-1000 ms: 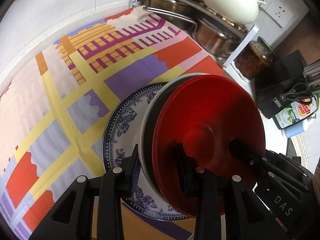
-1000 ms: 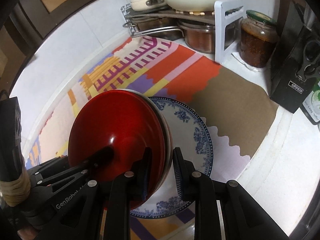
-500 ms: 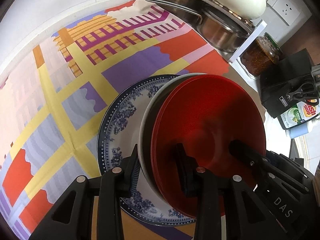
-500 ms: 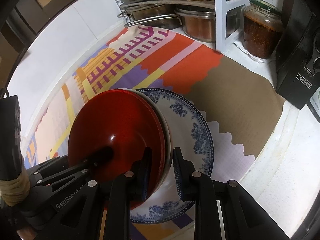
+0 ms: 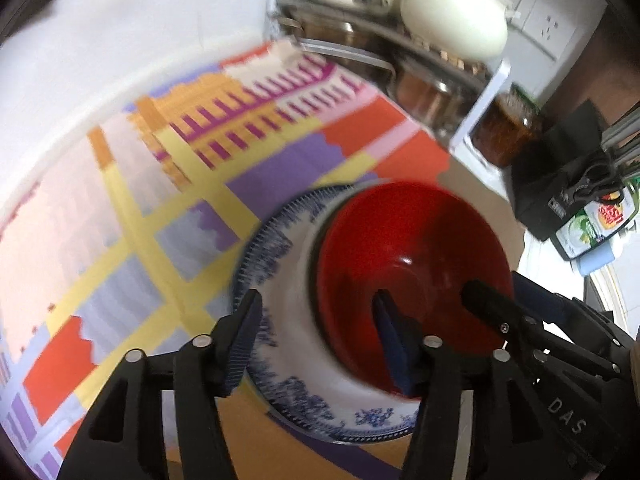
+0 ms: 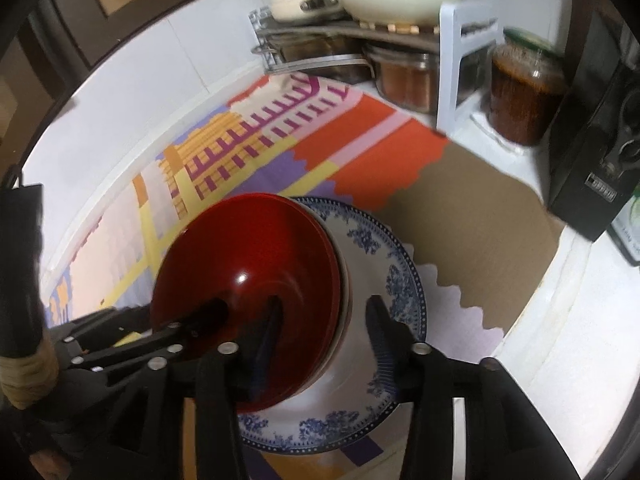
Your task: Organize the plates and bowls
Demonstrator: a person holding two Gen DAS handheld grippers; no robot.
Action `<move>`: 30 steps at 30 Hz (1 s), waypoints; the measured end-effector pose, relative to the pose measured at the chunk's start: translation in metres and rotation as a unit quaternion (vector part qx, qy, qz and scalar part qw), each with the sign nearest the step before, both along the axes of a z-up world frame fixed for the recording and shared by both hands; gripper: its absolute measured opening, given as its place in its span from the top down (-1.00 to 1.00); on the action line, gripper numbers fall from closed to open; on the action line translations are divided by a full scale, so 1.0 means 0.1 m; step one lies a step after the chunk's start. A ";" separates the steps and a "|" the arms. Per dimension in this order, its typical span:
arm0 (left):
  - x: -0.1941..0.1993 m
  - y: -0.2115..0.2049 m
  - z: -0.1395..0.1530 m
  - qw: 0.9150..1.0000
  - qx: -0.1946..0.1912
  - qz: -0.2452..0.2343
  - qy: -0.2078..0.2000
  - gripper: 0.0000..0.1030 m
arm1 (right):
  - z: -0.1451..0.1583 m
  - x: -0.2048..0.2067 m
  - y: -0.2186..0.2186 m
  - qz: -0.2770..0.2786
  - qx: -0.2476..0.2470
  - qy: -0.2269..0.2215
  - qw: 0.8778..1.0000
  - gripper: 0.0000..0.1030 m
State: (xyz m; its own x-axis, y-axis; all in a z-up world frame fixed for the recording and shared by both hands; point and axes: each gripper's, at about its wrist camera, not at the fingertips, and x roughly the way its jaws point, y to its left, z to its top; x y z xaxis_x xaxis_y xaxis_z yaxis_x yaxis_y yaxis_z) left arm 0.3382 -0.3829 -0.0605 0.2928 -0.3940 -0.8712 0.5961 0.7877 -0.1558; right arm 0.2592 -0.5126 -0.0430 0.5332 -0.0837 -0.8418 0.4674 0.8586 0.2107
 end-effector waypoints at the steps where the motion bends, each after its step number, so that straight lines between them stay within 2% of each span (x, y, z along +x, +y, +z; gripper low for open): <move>1: -0.02 0.08 0.06 1.000 -0.004 0.006 -0.014 -0.17 | 0.03 -0.02 0.02 -0.002 -0.005 -0.004 1.000 0.03; 8: -0.24 0.61 0.32 0.995 -0.030 0.036 -0.088 -0.43 | 0.24 -0.26 0.37 -0.006 -0.069 -0.036 0.997 -0.18; 13: -0.45 0.96 0.43 0.989 -0.036 0.050 -0.132 -0.57 | 0.37 -0.43 0.72 0.000 -0.091 -0.070 0.993 -0.39; 24: -0.97 1.67 0.71 0.969 -0.039 0.133 -0.206 -0.75 | 0.60 -0.75 1.31 0.060 -0.132 -0.145 0.979 -0.63; 30: -1.42 1.99 0.84 0.953 -0.039 0.185 -0.236 -0.84 | 0.73 -0.97 1.53 0.110 -0.144 -0.178 0.967 -0.66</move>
